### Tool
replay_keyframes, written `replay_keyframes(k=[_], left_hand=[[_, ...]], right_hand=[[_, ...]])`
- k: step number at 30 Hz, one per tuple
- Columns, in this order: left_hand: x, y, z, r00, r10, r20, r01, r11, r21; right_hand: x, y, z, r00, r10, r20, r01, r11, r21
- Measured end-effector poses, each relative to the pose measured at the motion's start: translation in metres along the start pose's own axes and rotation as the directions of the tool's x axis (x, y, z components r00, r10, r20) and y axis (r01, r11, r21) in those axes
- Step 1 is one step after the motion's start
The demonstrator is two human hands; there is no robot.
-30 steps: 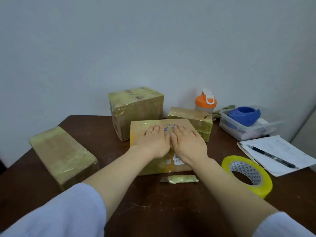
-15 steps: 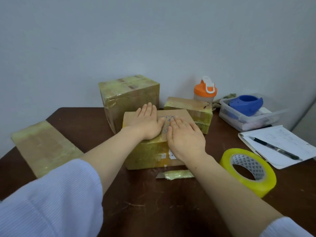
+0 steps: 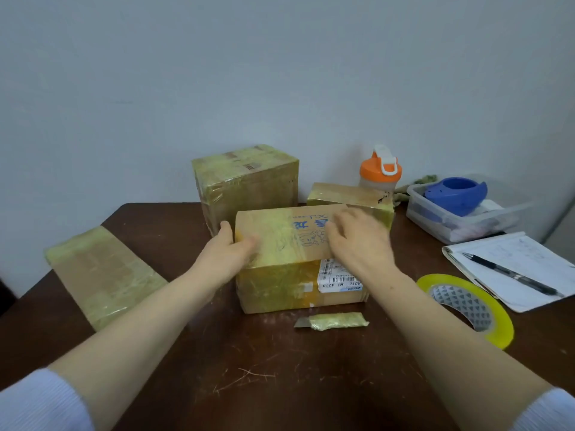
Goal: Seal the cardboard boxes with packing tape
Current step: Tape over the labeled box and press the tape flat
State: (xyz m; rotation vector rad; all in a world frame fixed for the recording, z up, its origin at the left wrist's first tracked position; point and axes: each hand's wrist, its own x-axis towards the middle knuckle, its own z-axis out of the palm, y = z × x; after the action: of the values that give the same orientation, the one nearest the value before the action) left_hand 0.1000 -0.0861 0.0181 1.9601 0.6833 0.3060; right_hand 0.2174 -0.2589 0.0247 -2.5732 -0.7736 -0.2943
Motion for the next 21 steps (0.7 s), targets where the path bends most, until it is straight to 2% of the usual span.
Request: replay_keyframes(k=[1,2,3,4,5,6,8,12,17,19,21], left_hand=[[0.006,0.0,-0.001,0.997,-0.07,0.023,0.072,0.994,-0.086],[0.01,0.0,-0.001,0.993,-0.101,0.054,0.108,0.985,-0.135],[0.013,0.0,0.0,0.991,-0.103,0.084,0.115,0.98,-0.16],[0.014,0.001,0.001,0.991,-0.088,0.096,0.103,0.98,-0.17],[0.013,0.0,0.002,0.994,-0.057,0.092,0.073,0.98,-0.184],[0.012,0.0,0.003,0.997,-0.019,0.076,0.034,0.979,-0.201],[0.007,-0.003,0.0,0.998,0.063,0.02,-0.057,0.974,-0.218],[-0.008,-0.008,0.002,0.967,0.227,-0.115,-0.224,0.974,0.033],[-0.031,-0.023,0.012,0.967,0.23,-0.108,-0.221,0.971,0.088],[-0.038,-0.022,0.012,0.956,0.258,-0.142,-0.247,0.965,0.091],[-0.041,-0.013,0.01,0.907,0.359,-0.219,-0.339,0.932,0.125]], right_hand=[[0.004,0.004,-0.004,0.996,0.087,-0.036,-0.088,0.996,-0.025],[0.007,0.009,-0.007,0.98,0.198,-0.002,-0.198,0.98,-0.003],[0.009,0.014,-0.01,0.945,0.314,0.092,-0.323,0.941,0.102],[0.011,0.018,-0.011,0.904,0.37,0.216,-0.419,0.869,0.263],[0.011,0.021,-0.01,0.881,0.365,0.301,-0.467,0.774,0.428],[0.009,0.023,-0.009,0.887,0.346,0.305,-0.46,0.71,0.533],[0.006,0.028,-0.009,0.922,0.321,0.217,-0.385,0.695,0.607],[-0.004,0.031,-0.005,0.955,0.27,0.121,-0.276,0.669,0.69],[-0.023,0.027,-0.003,0.947,0.274,0.166,-0.304,0.599,0.741],[-0.029,0.025,-0.006,0.952,0.297,0.075,-0.268,0.688,0.675],[-0.034,0.015,-0.016,0.972,0.167,-0.166,-0.061,0.858,0.511]])
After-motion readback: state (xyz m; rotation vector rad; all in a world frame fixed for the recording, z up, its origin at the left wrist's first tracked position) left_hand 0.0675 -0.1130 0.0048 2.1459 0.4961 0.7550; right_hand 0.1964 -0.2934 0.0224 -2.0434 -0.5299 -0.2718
